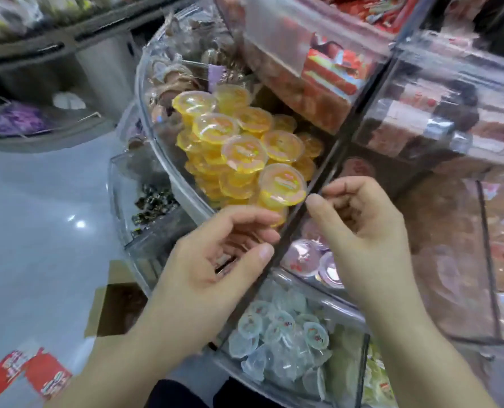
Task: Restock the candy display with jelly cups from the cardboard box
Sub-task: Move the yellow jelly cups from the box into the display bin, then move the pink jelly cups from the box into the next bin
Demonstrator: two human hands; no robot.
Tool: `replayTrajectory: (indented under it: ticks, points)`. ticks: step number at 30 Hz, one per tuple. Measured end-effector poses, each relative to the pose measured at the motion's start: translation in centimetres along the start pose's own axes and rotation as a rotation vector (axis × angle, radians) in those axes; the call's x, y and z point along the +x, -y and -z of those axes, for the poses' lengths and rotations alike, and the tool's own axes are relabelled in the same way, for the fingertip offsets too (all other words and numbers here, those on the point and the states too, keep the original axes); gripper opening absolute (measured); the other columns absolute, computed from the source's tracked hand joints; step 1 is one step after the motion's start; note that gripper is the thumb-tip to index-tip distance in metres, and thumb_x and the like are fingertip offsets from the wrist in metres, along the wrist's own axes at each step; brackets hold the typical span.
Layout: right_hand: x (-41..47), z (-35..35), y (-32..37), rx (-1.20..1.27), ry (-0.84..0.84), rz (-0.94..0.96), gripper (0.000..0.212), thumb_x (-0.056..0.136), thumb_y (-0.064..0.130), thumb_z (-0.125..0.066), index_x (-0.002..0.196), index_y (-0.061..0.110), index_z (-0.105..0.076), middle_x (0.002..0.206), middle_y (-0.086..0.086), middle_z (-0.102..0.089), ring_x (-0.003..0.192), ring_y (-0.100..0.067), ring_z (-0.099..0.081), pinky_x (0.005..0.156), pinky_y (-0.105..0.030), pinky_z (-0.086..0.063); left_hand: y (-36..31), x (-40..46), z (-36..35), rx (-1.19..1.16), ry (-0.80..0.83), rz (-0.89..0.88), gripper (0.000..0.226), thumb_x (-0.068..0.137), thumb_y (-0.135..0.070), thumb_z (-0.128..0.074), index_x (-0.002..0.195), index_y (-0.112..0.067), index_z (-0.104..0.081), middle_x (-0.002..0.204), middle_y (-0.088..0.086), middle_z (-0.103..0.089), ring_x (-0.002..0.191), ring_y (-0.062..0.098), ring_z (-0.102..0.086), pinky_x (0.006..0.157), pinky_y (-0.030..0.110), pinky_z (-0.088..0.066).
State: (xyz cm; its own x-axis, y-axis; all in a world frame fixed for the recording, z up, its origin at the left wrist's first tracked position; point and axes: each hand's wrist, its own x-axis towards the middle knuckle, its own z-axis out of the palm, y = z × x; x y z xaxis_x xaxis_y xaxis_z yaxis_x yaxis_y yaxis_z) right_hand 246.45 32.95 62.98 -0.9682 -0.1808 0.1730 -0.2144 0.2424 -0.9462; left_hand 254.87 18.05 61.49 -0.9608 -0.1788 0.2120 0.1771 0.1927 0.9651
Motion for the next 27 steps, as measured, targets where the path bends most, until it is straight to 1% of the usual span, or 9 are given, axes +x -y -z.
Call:
replayTrajectory:
  ticks: [5,8,10,13,15,17,21,24,27]
  points:
    - [-7.1,-13.8,0.0,0.166,0.631,-0.059,0.014,0.08,0.029,-0.062,0.092,0.032,-0.056,0.073,0.003,-0.059,0.062,-0.003,-0.052,0.06,-0.012,-0.042,7.0,-6.6,10.7,0.076,-0.501,0.23,0.031,0.082,-0.014,-0.059,0.086,-0.044,-0.064,0.083,-0.019,-0.068,0.075,-0.006,-0.061,0.066,0.003,-0.045]
    - [-11.0,-23.3,-6.0,0.031,0.893,-0.275,0.021,0.086,0.011,-0.059,0.092,0.03,-0.053,0.069,0.004,-0.053,0.059,0.0,-0.047,0.061,-0.011,-0.038,15.7,-11.7,16.5,0.147,-0.669,0.474,0.036,0.089,-0.003,-0.057,0.087,-0.039,-0.061,0.079,-0.02,-0.065,0.071,-0.005,-0.058,0.053,0.002,-0.044]
    - [-13.5,-29.4,-11.4,-0.072,0.973,-0.481,0.02,0.087,0.004,-0.056,0.092,0.022,-0.051,0.069,0.007,-0.046,0.056,0.001,-0.042,0.061,-0.01,-0.037,22.7,-15.3,20.0,0.168,-0.721,0.663,0.033,0.089,-0.002,-0.055,0.086,-0.035,-0.059,0.079,-0.012,-0.063,0.075,0.007,-0.057,0.059,0.013,-0.047]
    - [-16.1,-36.7,-21.1,-0.278,0.934,-0.707,0.02,0.087,0.003,-0.055,0.106,0.007,-0.053,0.069,0.006,-0.046,0.065,-0.009,-0.046,0.065,-0.017,-0.038,33.8,-19.9,23.6,0.206,-0.691,0.911,0.025,0.09,-0.004,-0.054,0.086,-0.028,-0.057,0.087,0.003,-0.062,0.082,0.025,-0.058,0.068,0.035,-0.046]
    - [-16.6,-40.4,-27.8,-0.413,0.862,-0.77,0.031,0.088,0.008,-0.057,0.119,0.007,-0.05,0.078,0.001,-0.056,0.078,-0.018,-0.054,0.071,-0.026,-0.04,41.1,-21.9,25.2,0.272,-0.595,1.007,0.018,0.088,-0.002,-0.054,0.093,-0.019,-0.059,0.089,0.007,-0.062,0.089,0.033,-0.061,0.075,0.036,-0.045]
    - [-16.5,-43.1,-34.6,-0.559,0.753,-0.804,0.039,0.088,0.012,-0.057,0.126,0.008,-0.045,0.101,-0.011,-0.064,0.097,-0.028,-0.059,0.078,-0.031,-0.044,48.1,-22.8,26.3,0.412,-0.436,1.059,0.024,0.084,-0.003,-0.055,0.106,-0.012,-0.061,0.101,0.011,-0.064,0.099,0.031,-0.061,0.083,0.033,-0.045]
    - [-15.8,-45.9,-47.1,-0.759,0.5,-0.926,0.07,0.085,0.013,-0.063,0.14,-0.005,-0.024,0.139,-0.024,-0.043,0.127,-0.035,-0.044,0.102,-0.041,-0.038,60.0,-22.5,27.7,0.653,-0.178,1.003,0.051,0.084,-0.011,-0.06,0.132,-0.005,-0.044,0.134,0.021,-0.045,0.127,0.036,-0.04,0.105,0.042,-0.032]
    - [-16.4,-46.5,-53.7,-0.789,0.508,-0.978,0.062,0.083,0.009,-0.064,0.136,-0.006,-0.035,0.137,-0.023,-0.047,0.124,-0.035,-0.048,0.103,-0.044,-0.039,66.8,-22.5,28.4,0.668,-0.128,1.053,0.069,0.084,-0.021,-0.063,0.141,-0.002,-0.029,0.143,0.021,-0.034,0.133,0.036,-0.031,0.109,0.043,-0.027]
    - [-17.2,-46.6,-56.5,-0.882,0.594,-0.929,0.05,0.082,0.011,-0.064,0.127,-0.002,-0.045,0.126,-0.021,-0.057,0.115,-0.037,-0.055,0.096,-0.043,-0.045,70.7,-23.4,27.7,0.575,-0.084,1.133,0.052,0.088,-0.022,-0.058,0.134,-0.009,-0.039,0.13,0.019,-0.051,0.119,0.038,-0.047,0.096,0.041,-0.04]
